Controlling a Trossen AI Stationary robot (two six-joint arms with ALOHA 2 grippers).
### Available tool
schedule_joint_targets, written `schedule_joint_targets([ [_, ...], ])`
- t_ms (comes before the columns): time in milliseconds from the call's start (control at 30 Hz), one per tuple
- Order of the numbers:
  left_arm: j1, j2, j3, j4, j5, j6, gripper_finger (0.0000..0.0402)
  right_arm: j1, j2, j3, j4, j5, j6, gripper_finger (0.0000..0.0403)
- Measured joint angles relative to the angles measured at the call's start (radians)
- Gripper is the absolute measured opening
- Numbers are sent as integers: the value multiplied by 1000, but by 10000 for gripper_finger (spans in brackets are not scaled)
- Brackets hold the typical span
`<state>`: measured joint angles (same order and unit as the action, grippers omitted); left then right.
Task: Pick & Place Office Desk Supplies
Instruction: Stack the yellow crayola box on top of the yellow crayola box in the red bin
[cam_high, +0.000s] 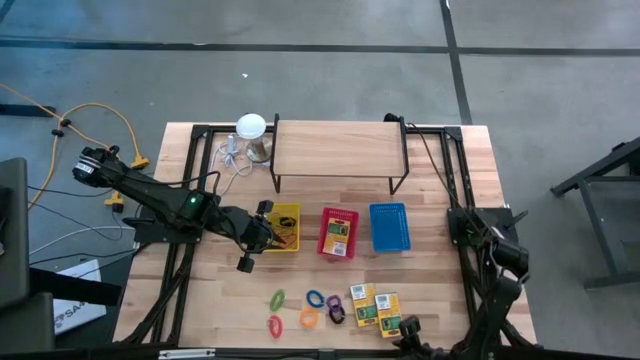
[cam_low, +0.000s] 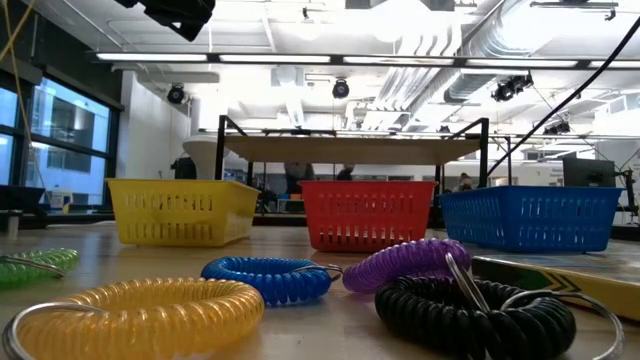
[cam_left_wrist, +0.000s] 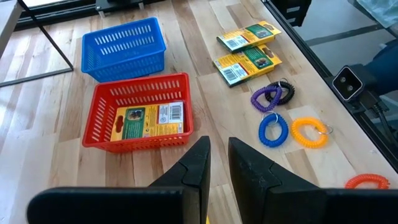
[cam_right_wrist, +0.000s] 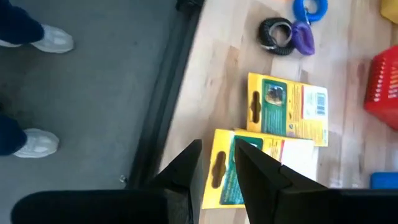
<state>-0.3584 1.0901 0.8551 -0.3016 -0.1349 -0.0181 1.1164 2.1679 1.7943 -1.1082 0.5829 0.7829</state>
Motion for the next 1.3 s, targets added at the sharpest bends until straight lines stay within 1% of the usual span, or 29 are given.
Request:
schedule_joint_targets([
  [200,0,0,0,1,0,0,54,1,43,0,-39,20,3,82],
  [333,0,0,0,4,0,0,54,2,67,0,-49,15,2,82],
  [600,0,0,0,4,0,0,54,5,71,0,-81,10,8,82],
  [733,0,0,0,4,0,0,54,5,104,0,-118,-8,18,82],
  [1300,0,0,0,5,0,0,54,10,120,0,-108,-9,59,82],
])
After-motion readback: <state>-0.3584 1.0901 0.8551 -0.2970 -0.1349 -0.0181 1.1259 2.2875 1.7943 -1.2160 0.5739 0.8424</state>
